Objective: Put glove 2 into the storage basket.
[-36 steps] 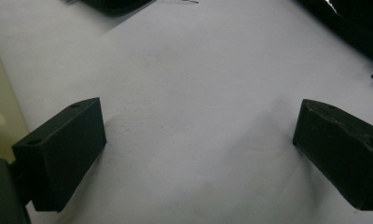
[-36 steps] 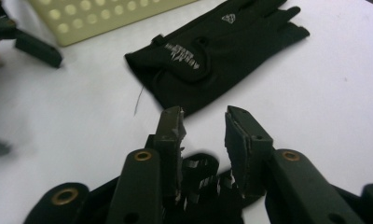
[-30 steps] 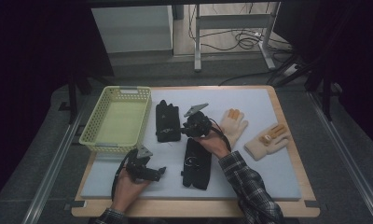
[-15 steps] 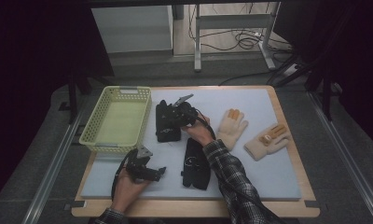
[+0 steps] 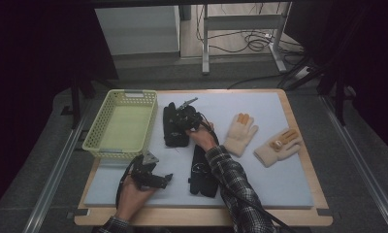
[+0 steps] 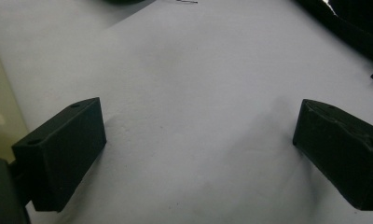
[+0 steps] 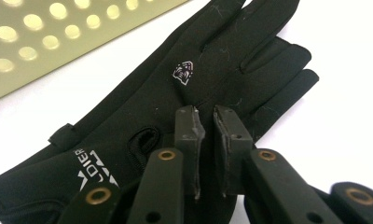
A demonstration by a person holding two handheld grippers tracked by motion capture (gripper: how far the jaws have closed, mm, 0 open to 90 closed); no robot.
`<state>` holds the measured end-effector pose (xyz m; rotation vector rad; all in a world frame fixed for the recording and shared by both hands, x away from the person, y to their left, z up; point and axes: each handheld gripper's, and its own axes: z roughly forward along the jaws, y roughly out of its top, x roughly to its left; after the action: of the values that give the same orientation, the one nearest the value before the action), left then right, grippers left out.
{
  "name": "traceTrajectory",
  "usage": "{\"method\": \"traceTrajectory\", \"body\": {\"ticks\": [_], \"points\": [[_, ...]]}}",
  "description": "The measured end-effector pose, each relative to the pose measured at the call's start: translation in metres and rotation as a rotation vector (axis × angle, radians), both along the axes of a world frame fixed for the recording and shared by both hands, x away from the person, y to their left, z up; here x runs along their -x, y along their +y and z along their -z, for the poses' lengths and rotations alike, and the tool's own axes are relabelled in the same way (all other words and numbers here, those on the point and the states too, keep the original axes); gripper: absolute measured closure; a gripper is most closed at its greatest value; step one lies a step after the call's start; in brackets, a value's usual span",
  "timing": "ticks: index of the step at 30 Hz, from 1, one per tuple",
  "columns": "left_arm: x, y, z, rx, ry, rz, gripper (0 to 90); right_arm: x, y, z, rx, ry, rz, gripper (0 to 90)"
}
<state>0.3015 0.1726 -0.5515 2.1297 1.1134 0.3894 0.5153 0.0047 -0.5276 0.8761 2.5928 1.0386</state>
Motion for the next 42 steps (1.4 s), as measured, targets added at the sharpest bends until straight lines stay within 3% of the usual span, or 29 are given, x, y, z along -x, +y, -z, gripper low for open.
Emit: {"method": "traceTrajectory", "body": {"ticks": [5, 12, 17, 28, 34, 42], "points": [[0.000, 0.000, 0.000, 0.000, 0.001, 0.001, 2.6, 0.004, -0.003, -0.007, -0.017, 0.003, 0.003, 82.3], [0.000, 0.000, 0.000, 0.000, 0.000, -0.001, 2.6, 0.016, -0.014, -0.032, -0.086, 0.004, 0.003, 82.2], [0.000, 0.000, 0.000, -0.002, 0.000, 0.000, 2.6, 0.027, -0.022, -0.045, -0.108, -0.004, -0.002, 81.9], [0.000, 0.000, 0.000, -0.002, 0.000, 0.001, 2.6, 0.064, -0.051, -0.075, -0.151, -0.030, -0.025, 81.7], [0.000, 0.000, 0.000, -0.001, -0.001, 0.000, 2.6, 0.090, -0.075, -0.076, -0.162, -0.037, -0.026, 81.5], [0.000, 0.000, 0.000, -0.001, 0.000, 0.000, 2.6, 0.116, -0.107, -0.077, -0.200, -0.010, 0.005, 81.5]]}}
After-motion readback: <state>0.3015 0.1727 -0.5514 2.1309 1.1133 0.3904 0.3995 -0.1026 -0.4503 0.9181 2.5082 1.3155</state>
